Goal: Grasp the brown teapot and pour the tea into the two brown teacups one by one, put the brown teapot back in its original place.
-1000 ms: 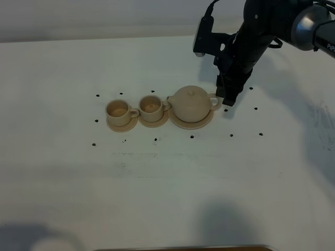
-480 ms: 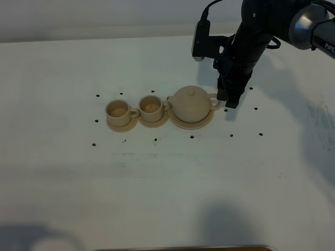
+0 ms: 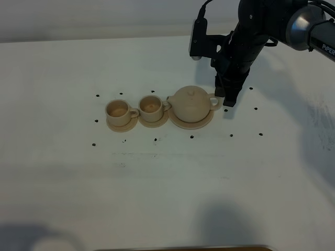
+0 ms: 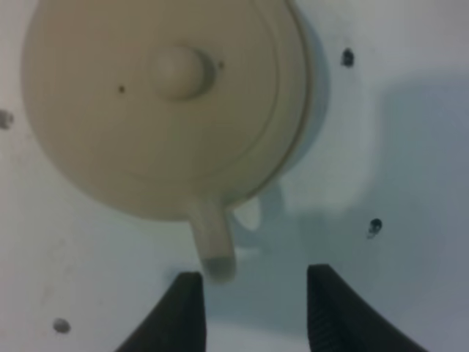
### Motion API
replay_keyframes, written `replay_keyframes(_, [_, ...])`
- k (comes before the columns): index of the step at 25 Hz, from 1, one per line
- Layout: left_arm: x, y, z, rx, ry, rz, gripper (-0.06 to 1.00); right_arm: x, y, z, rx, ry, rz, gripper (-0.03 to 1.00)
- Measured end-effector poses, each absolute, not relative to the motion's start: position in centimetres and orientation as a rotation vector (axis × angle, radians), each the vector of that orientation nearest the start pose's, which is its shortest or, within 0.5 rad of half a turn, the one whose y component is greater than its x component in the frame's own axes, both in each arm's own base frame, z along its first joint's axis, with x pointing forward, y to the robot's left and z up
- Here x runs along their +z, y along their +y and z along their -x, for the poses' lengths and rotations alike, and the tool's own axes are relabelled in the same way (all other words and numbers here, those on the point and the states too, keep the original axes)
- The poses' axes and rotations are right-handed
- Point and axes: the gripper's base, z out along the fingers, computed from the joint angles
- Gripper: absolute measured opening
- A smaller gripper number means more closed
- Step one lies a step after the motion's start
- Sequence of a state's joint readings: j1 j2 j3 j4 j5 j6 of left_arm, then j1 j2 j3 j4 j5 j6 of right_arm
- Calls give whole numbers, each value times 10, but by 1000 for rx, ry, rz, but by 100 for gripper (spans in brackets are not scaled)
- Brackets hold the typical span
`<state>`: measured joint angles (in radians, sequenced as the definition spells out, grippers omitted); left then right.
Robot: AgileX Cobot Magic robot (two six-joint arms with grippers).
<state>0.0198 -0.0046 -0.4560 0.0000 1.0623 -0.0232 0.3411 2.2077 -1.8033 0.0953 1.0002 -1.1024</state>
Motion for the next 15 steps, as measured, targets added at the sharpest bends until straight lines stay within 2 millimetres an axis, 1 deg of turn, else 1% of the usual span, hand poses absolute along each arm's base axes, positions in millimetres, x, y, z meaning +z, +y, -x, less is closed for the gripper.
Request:
replay_keyframes(4, [265, 0, 1, -2, 2085, 45, 48, 177, 164, -440, -11, 2207, 1862, 32])
replay_keyframes(6, [265, 0, 1, -2, 2085, 45, 48, 169, 166, -443, 5, 2228, 1876, 32])
replay_keyframes(8, [265, 0, 1, -2, 2085, 45, 48, 165, 167, -445, 16, 2243, 1884, 32])
replay_keyframes(15, [265, 0, 1, -2, 2085, 45, 48, 167, 170, -445, 27, 2236, 1887, 32])
